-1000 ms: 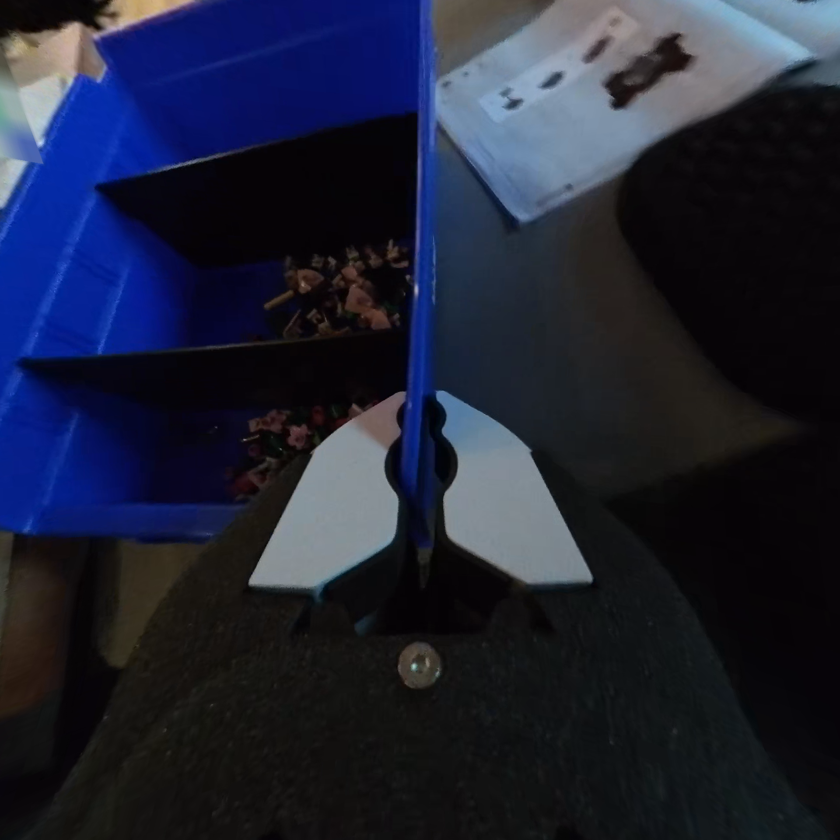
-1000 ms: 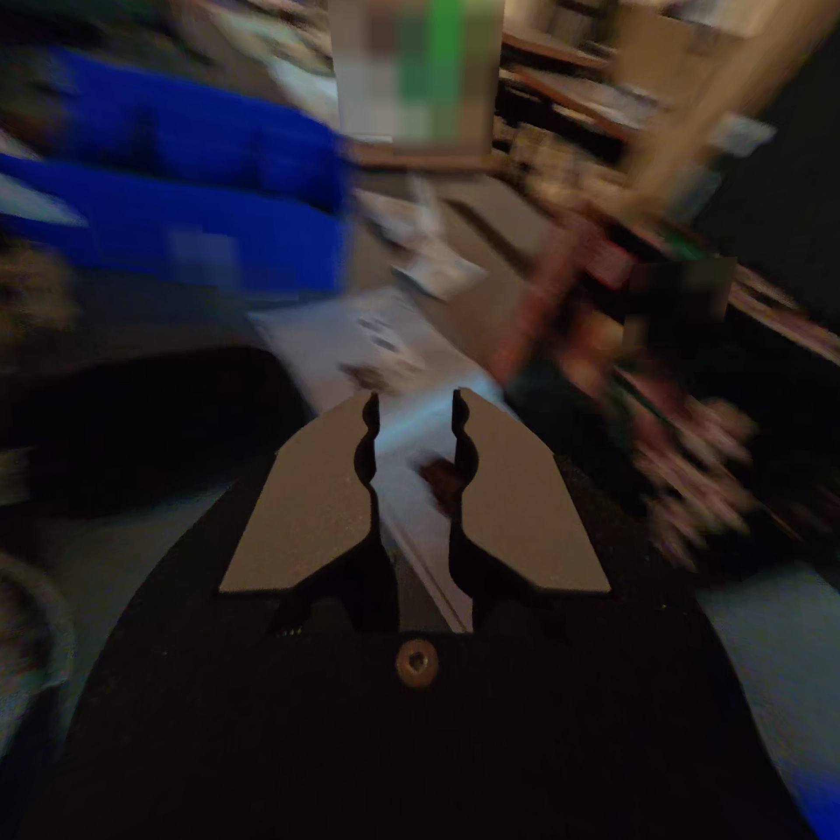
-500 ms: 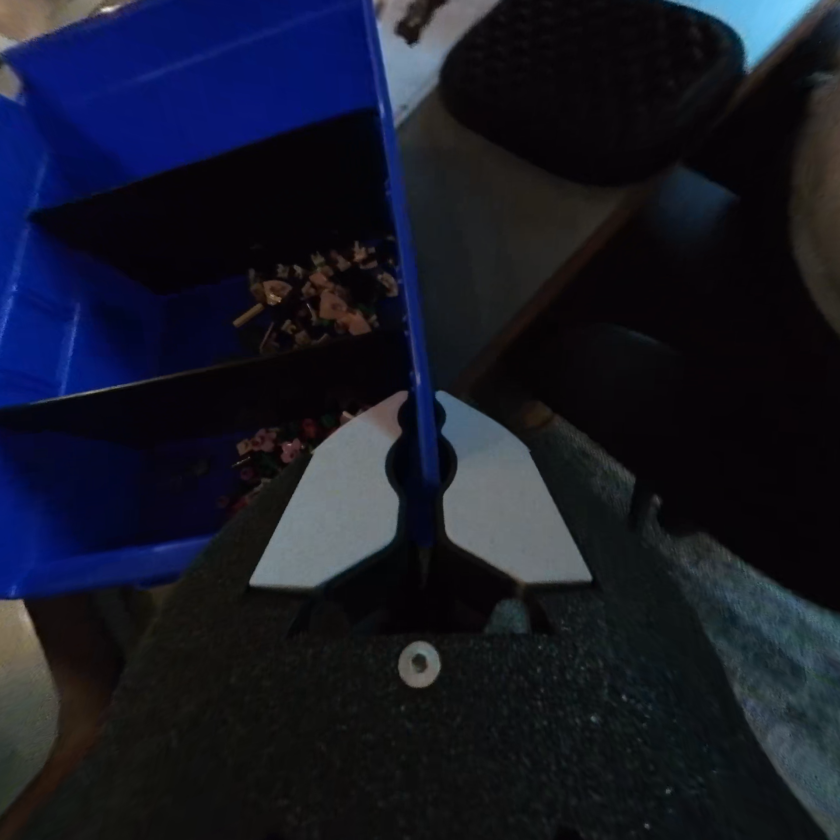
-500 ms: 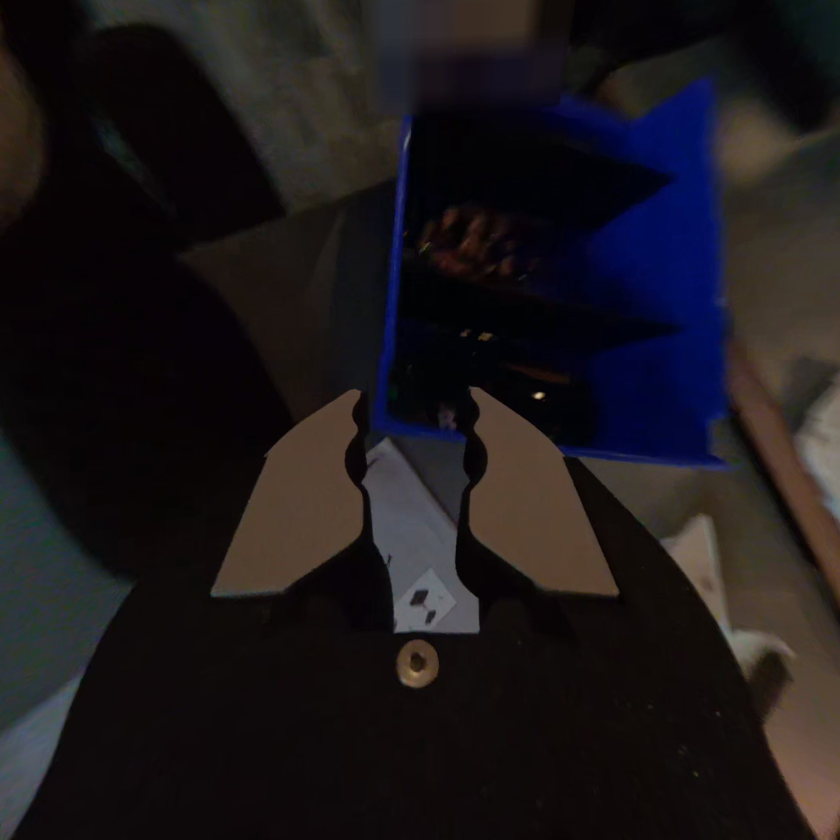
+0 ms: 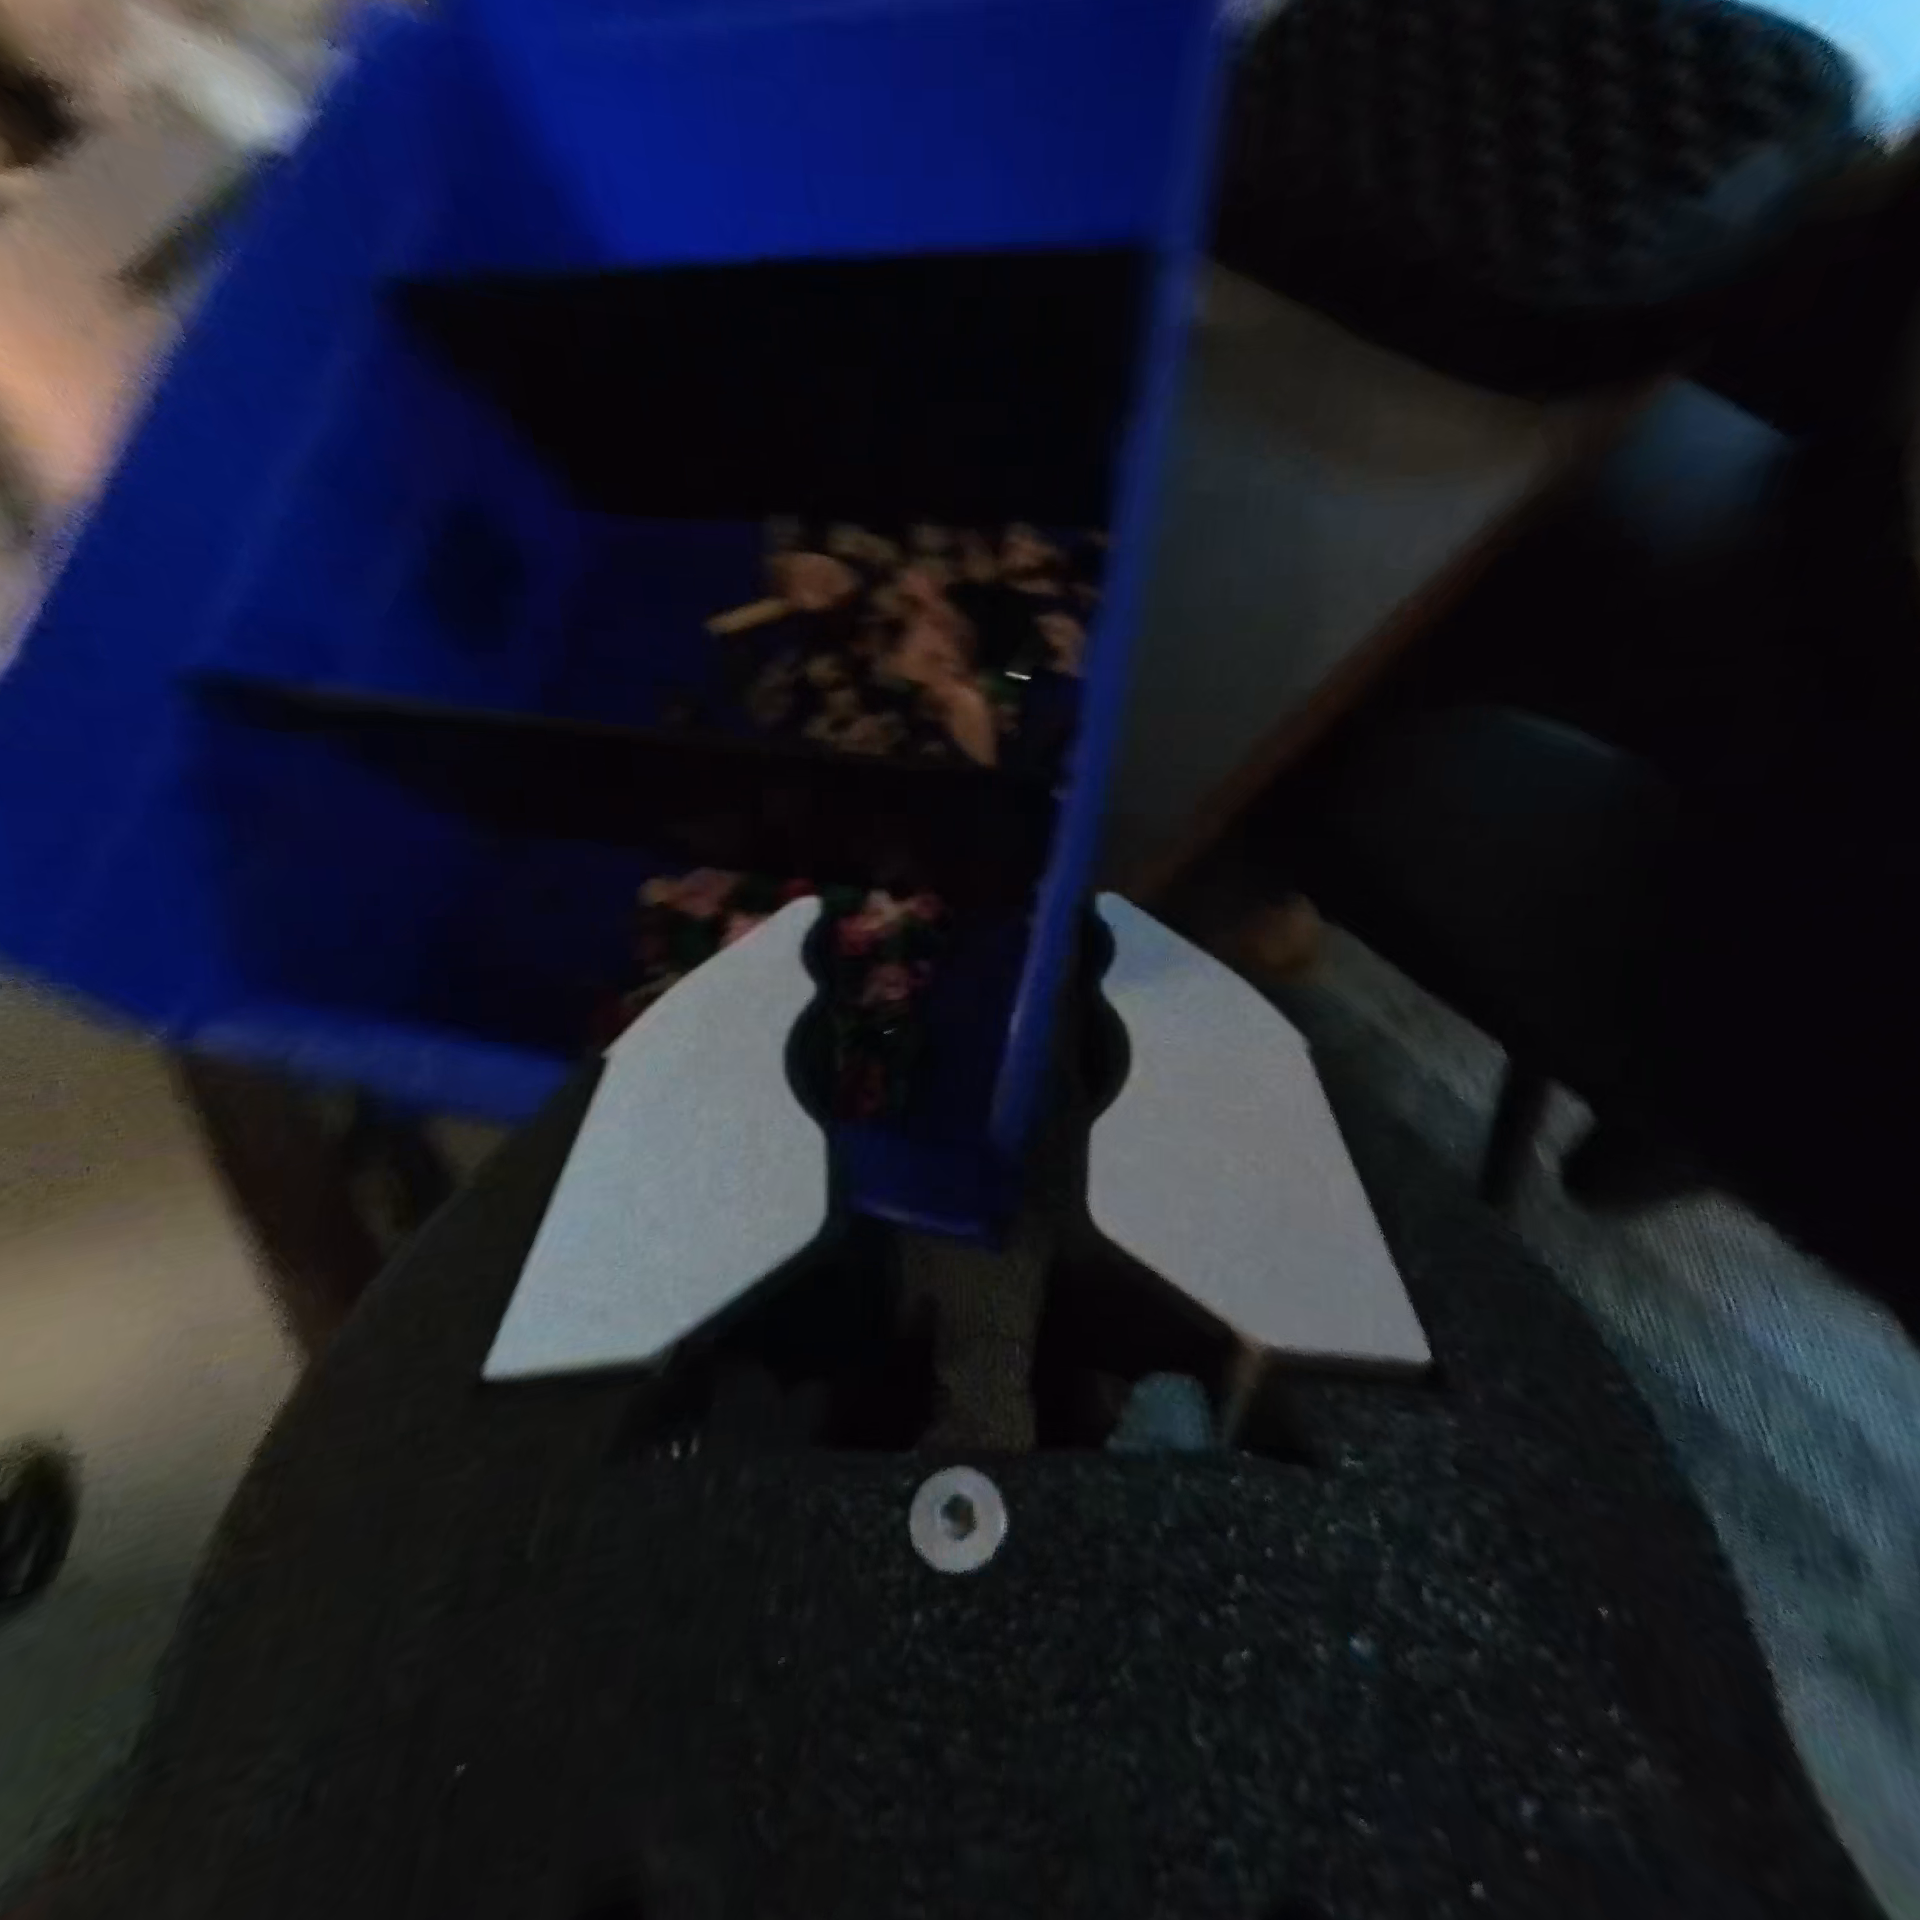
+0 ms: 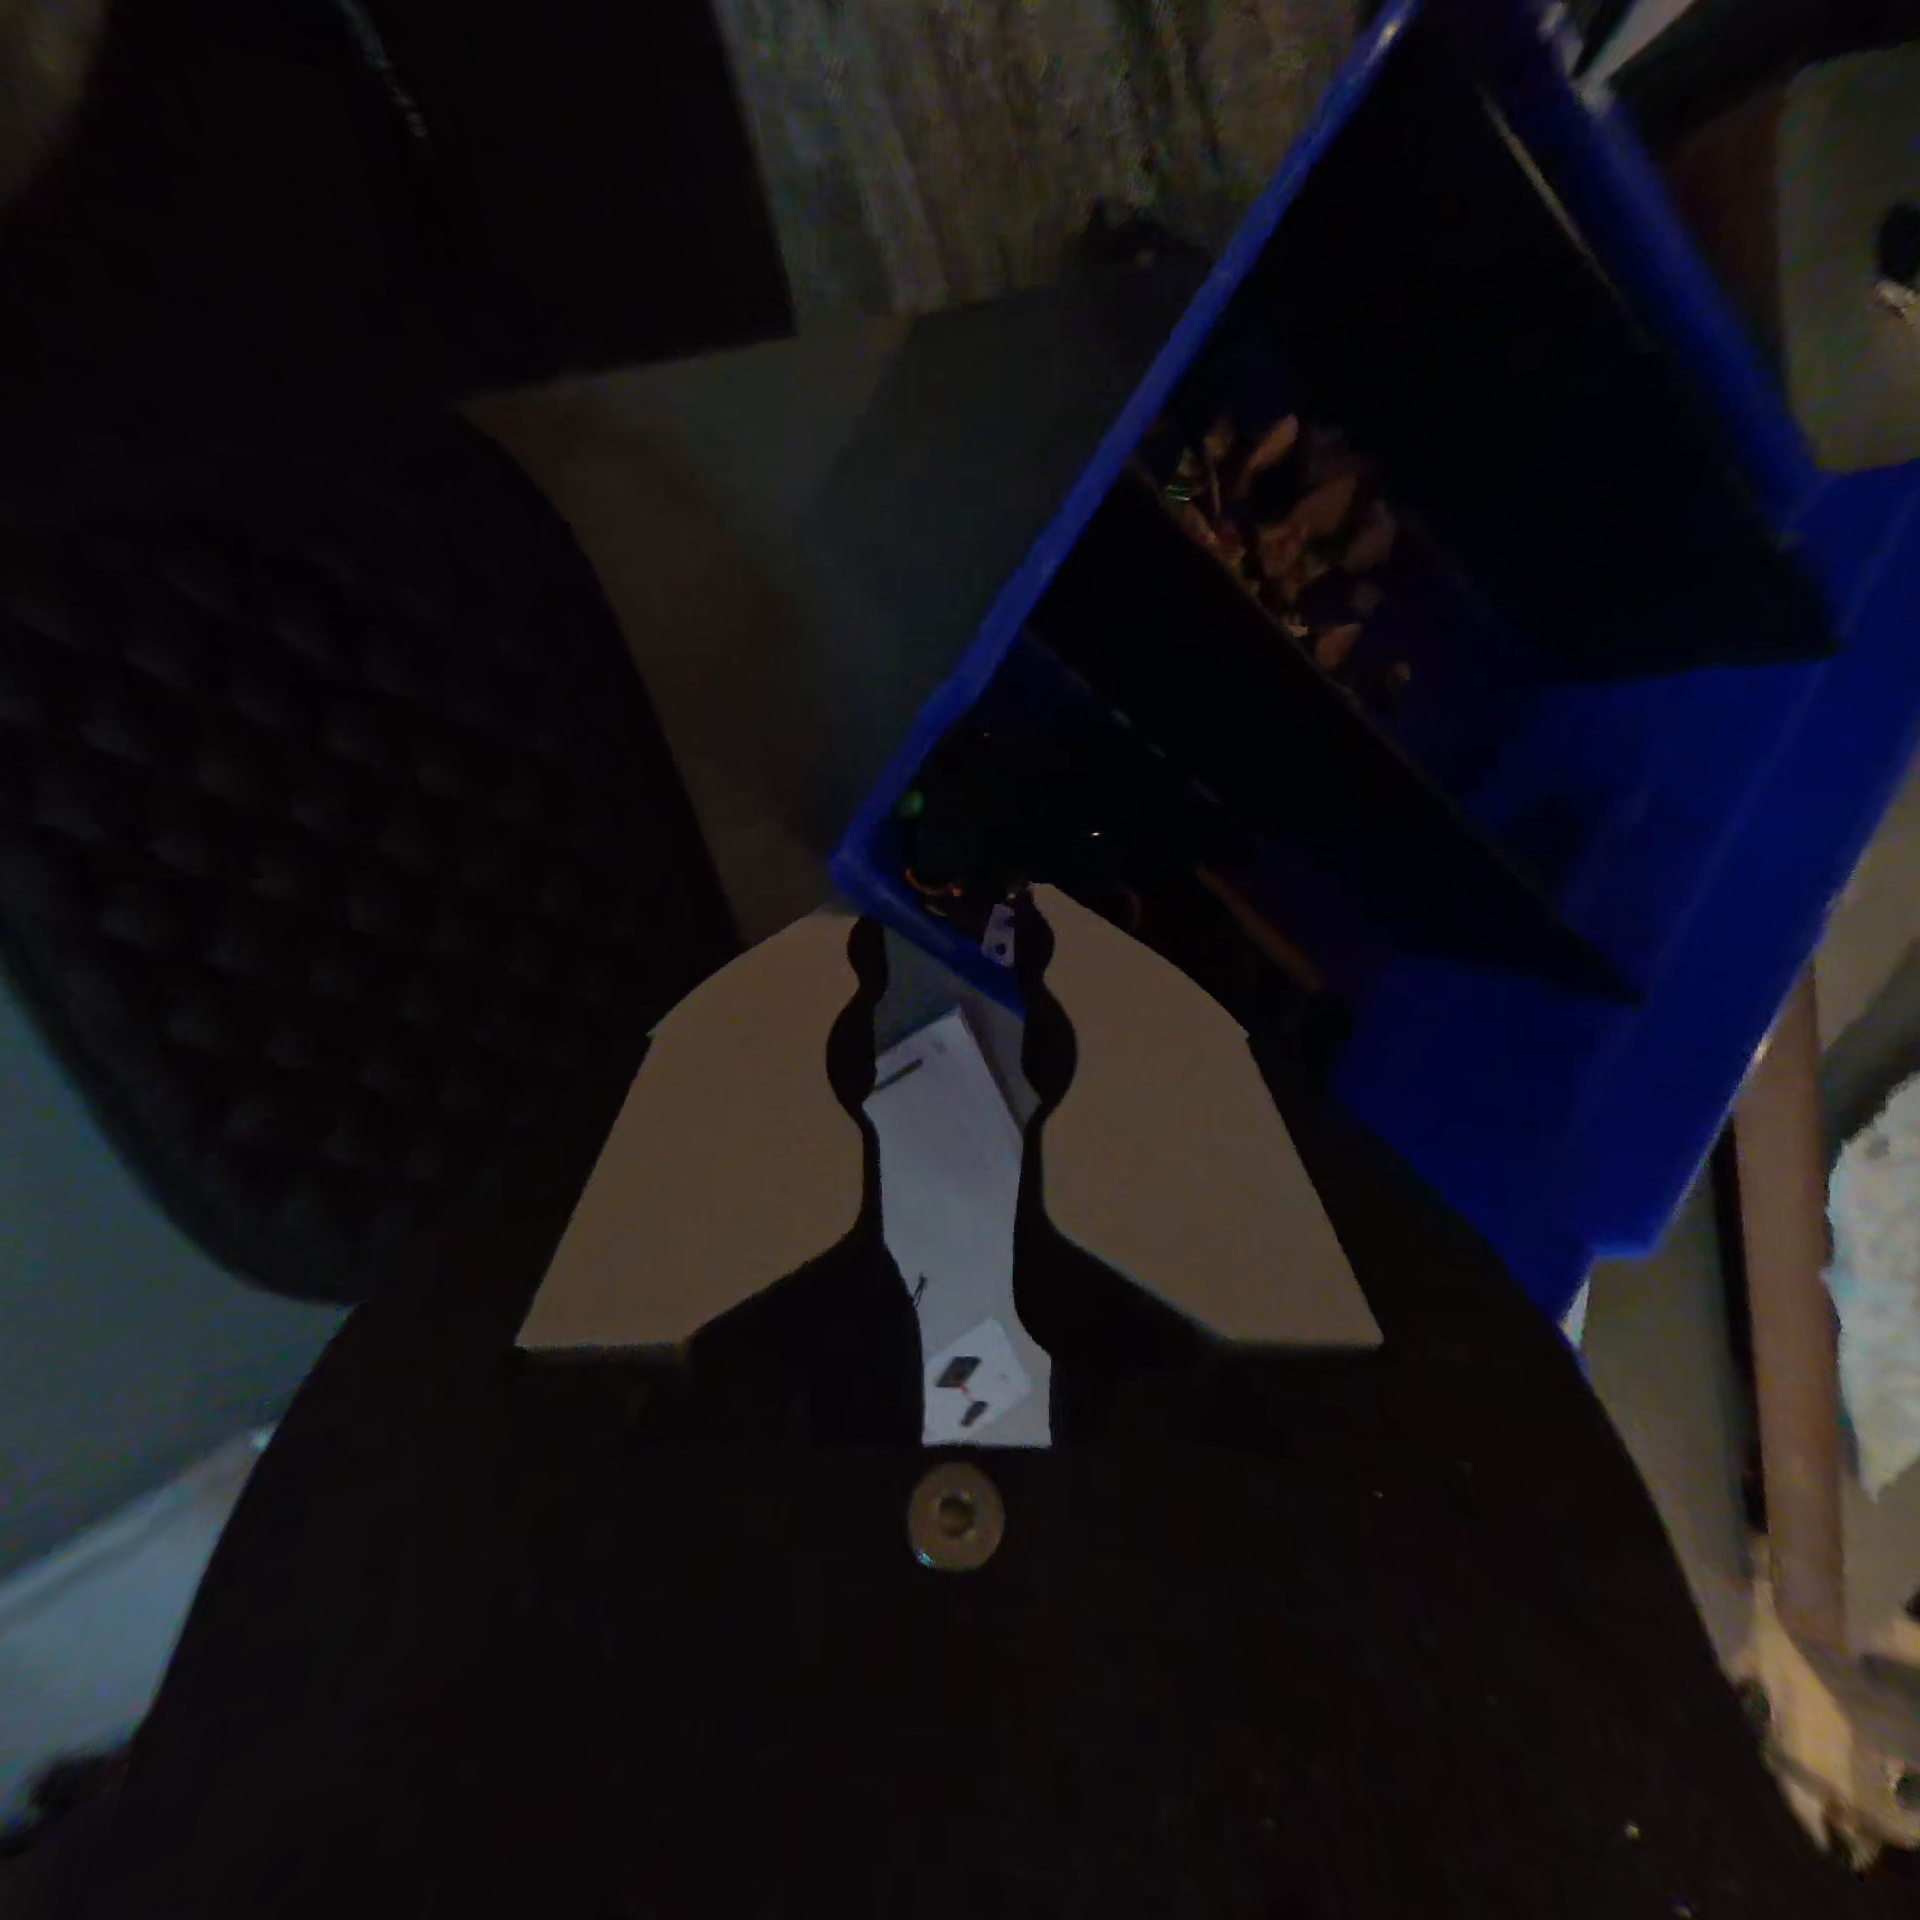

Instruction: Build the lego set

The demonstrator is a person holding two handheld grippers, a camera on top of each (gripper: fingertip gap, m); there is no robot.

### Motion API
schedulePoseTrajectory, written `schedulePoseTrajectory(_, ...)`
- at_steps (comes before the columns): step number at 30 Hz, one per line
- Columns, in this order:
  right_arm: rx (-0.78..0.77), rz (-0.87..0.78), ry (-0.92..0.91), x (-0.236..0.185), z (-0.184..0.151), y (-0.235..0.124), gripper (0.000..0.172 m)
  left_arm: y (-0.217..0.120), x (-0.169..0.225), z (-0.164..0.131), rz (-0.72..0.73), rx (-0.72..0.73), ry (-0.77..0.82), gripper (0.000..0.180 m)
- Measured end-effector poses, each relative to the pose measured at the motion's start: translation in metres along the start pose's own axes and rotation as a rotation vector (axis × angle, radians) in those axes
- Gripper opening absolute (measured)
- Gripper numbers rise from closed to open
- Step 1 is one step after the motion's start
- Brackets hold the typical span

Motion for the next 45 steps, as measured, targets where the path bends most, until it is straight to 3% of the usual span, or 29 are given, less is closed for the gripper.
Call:
schedulePoseTrajectory(4,-0.021,-0.046,0.084,-0.009,0.013,0.001,0.022,-0.012,0.004,0.001,0.319,-0.112,-0.119,0.055)
schedulePoseTrajectory(8,-0.049,-0.083,0.144,-0.016,0.023,0.002,0.023,-0.015,0.022,-0.001,0.64,-0.23,-0.311,0.043)
schedulePoseTrajectory(13,-0.088,-0.111,0.22,-0.022,0.04,0.005,0.023,-0.009,0.028,0.003,0.74,-0.243,-0.382,0.051)
schedulePoseTrajectory(19,-0.038,-0.169,0.273,-0.026,0.072,0.018,0.021,-0.006,-0.009,0.003,0.7,-0.153,-0.453,0.048)
schedulePoseTrajectory(22,-0.019,-0.218,0.319,-0.02,0.085,0.027,0.02,-0.002,-0.029,0.005,0.705,-0.176,-0.423,0.048)
schedulePoseTrajectory(26,0.091,-0.268,0.433,-0.006,0.097,0.038,0.018,0.004,-0.047,0.012,0.687,-0.193,-0.405,0.044)
schedulePoseTrajectory(29,0.232,-0.314,0.468,0.0,0.1,0.017,0.026,-0.005,-0.041,0.016,0.696,-0.219,-0.407,0.048)
schedulePoseTrajectory(32,0.31,-0.381,0.464,0.003,0.074,-0.025,0.033,-0.013,-0.008,0.025,0.597,-0.167,-0.438,0.05)
schedulePoseTrajectory(36,0.226,-0.345,0.297,0.003,0.003,-0.054,0.037,0.005,0.052,0.044,0.374,-0.09,-0.442,0.051)
schedulePoseTrajectory(39,0.281,-0.257,0.233,0.007,-0.027,-0.049,0.036,0.03,0.079,0.051,0.301,-0.108,-0.415,0.054)
schedulePoseTrajectory(45,-0.026,-0.099,0.054,0.011,-0.036,-0.007,0.03,0.056,0.084,0.055,0.222,-0.158,-0.424,0.061)
Point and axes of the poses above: each gripper's, where its closed fingertips meet, y out along the fingers, z out of its top, x = y × z across the jaws, the point moved 8 cm from there along -y, back along the fingers, and after that the axes turned 11 degrees about -y, right-handed, at the moved point
